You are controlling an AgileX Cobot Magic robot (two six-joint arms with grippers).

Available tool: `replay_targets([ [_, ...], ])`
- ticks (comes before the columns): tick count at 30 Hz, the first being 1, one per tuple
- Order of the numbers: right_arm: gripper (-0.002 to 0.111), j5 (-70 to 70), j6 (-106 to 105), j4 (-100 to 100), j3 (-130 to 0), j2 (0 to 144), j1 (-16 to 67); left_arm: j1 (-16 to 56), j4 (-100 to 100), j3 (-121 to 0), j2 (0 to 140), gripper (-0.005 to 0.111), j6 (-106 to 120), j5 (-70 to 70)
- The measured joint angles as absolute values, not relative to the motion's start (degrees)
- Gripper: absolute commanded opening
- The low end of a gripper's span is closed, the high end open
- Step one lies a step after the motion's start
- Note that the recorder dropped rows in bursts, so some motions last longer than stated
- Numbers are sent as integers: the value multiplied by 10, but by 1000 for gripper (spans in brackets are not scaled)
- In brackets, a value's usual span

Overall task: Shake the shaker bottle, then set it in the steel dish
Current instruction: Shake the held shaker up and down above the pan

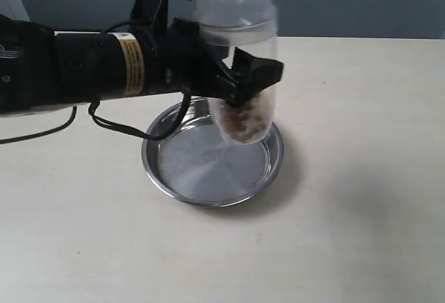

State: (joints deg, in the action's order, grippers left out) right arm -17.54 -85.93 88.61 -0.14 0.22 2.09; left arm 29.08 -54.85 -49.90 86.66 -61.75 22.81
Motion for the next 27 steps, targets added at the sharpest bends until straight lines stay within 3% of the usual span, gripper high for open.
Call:
replay_targets([
  [5, -1, -174, -859, 886, -1, 2, 21, 295, -566, -526, 850, 0, -634, 28],
  [9, -1, -174, -859, 886, -1, 2, 21, 293, -593, -504, 854, 0, -647, 105],
  [13, -1, -174, -859, 886, -1, 2, 21, 303, -596, -517, 852, 0, -653, -15],
  [18, -1, -174, -859, 886, -1, 2, 21, 297, -606, -504, 850, 0, -660, 137],
  [23, -1, -174, -859, 886, -1, 2, 21, 284, -605, -505, 838, 0, -667, 49],
  [27, -1, -174, -859, 886, -1, 2, 21, 280, -588, -507, 854, 0, -678, 215],
])
